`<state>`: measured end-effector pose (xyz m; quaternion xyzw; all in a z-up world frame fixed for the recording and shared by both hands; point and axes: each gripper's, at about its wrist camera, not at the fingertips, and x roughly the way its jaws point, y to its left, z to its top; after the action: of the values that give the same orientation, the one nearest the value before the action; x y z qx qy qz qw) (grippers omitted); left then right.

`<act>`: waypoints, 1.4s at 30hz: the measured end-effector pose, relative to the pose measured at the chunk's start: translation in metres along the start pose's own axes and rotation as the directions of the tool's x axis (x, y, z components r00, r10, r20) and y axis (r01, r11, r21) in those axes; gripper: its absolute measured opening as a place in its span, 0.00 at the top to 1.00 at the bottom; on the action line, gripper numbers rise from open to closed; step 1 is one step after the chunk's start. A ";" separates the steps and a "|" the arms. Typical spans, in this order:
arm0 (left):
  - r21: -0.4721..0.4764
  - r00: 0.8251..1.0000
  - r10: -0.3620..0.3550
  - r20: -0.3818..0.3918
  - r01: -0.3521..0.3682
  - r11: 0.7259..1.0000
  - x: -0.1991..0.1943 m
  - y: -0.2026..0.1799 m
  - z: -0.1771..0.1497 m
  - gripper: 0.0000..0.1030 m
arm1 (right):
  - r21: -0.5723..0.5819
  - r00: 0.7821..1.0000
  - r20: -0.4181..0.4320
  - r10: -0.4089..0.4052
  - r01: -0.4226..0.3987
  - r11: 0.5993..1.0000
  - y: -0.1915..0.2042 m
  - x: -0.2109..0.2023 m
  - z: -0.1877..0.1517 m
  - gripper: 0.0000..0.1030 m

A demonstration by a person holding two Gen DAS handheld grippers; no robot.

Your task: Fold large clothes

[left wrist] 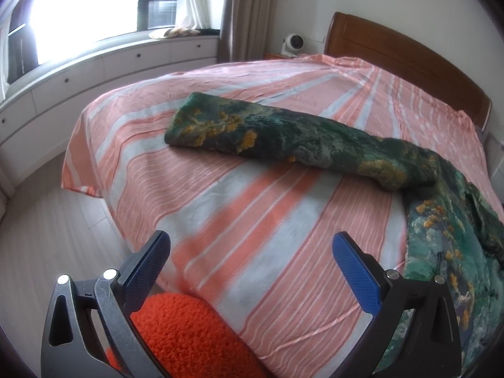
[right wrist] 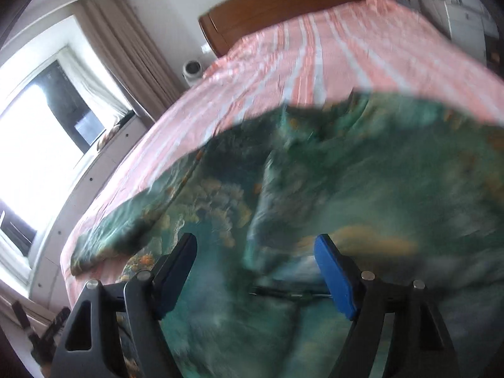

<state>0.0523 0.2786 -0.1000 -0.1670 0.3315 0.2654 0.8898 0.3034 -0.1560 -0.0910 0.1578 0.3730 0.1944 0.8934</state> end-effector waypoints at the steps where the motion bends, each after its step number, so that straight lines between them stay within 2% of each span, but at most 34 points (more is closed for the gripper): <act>1: 0.001 1.000 -0.001 -0.003 0.001 1.000 0.001 -0.001 0.000 0.00 | -0.012 0.999 0.029 -0.015 0.015 1.000 -0.006 -0.020 0.000 0.25; 3: 0.003 1.000 -0.001 -0.007 0.001 1.000 0.002 -0.002 0.000 0.00 | -0.032 0.994 0.084 -0.077 0.079 0.996 -0.021 -0.050 0.012 0.19; 4: 0.005 1.000 -0.001 -0.008 0.001 1.000 0.002 -0.003 0.000 0.00 | -0.039 0.986 0.101 -0.132 0.137 0.990 -0.031 -0.062 0.017 0.16; 6: 0.014 1.000 0.005 -0.010 -0.005 1.000 0.003 -0.005 -0.001 0.00 | -0.025 0.972 0.095 -0.216 0.219 0.975 -0.053 -0.070 0.019 0.16; 8: 0.024 1.000 0.010 -0.014 -0.009 1.000 0.003 -0.007 -0.002 0.00 | 0.032 0.964 0.005 -0.264 0.264 0.964 -0.087 -0.053 0.014 0.15; 10: 0.038 1.000 0.015 -0.027 -0.014 0.999 0.005 -0.009 -0.003 0.00 | 0.100 0.958 -0.142 -0.248 0.264 0.959 -0.121 -0.023 0.002 0.16; 11: 0.044 0.999 0.016 -0.033 -0.014 0.999 0.006 -0.010 -0.004 0.00 | 0.111 0.957 -0.144 -0.251 0.268 0.957 -0.128 -0.022 -0.004 0.18; 15: 0.050 1.000 0.011 -0.019 -0.010 0.999 0.002 -0.011 -0.004 0.00 | 0.084 0.952 0.047 -0.301 0.297 0.951 -0.094 -0.058 -0.016 0.18; 18: 0.049 1.000 0.009 -0.007 -0.009 0.999 0.000 -0.011 -0.004 0.00 | 0.121 0.950 0.161 -0.268 0.251 0.960 -0.055 -0.103 -0.036 0.16; 20: 0.054 1.000 0.013 -0.002 -0.013 0.998 -0.001 -0.012 -0.005 0.00 | 0.099 0.949 0.219 -0.228 0.211 0.972 -0.024 -0.126 -0.061 0.11; 22: 0.063 1.000 0.019 0.006 -0.020 0.998 -0.003 -0.014 -0.005 0.00 | 0.036 0.947 0.245 -0.207 0.204 0.978 -0.002 -0.150 -0.095 0.08; 24: 0.070 1.000 0.022 0.010 -0.022 0.997 -0.004 -0.016 -0.006 0.00 | -0.024 0.942 0.255 -0.219 0.232 0.972 0.017 -0.161 -0.122 0.08; 28: 0.077 1.000 0.027 0.010 -0.028 0.997 -0.004 -0.017 -0.006 0.00 | -0.104 0.941 0.225 -0.254 0.283 0.953 0.022 -0.174 -0.170 0.08; 30: 0.078 1.000 0.029 0.011 -0.030 0.996 -0.005 -0.018 -0.006 0.00 | -0.095 0.936 0.217 -0.276 0.302 0.949 0.012 -0.185 -0.181 0.08; 33: 0.078 0.999 0.037 0.012 -0.038 0.996 -0.005 -0.018 -0.006 0.00 | -0.036 0.937 0.225 -0.269 0.284 0.958 -0.014 -0.207 -0.184 0.08; 35: 0.077 0.999 0.031 0.016 -0.033 0.996 -0.007 -0.017 -0.006 0.00 | 0.065 0.919 0.247 -0.307 0.300 0.952 -0.047 -0.237 -0.185 0.08; 37: 0.075 0.999 0.028 0.017 -0.029 0.997 -0.007 -0.016 -0.006 0.00 | 0.182 0.916 0.204 -0.344 0.310 0.933 -0.090 -0.257 -0.183 0.08; 39: 0.071 1.000 0.024 0.011 -0.025 0.997 -0.005 -0.016 -0.005 0.00 | 0.276 0.936 0.084 -0.341 0.307 0.911 -0.139 -0.263 -0.186 0.08; 42: 0.073 1.000 0.024 0.007 -0.024 0.997 -0.004 -0.016 -0.005 0.00 | 0.305 0.977 -0.054 -0.206 0.212 0.929 -0.167 -0.250 -0.193 0.09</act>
<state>0.0565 0.2616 -0.0990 -0.1296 0.3402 0.2643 0.8931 0.0399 -0.3920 -0.1407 0.2529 0.4227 0.0393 0.8694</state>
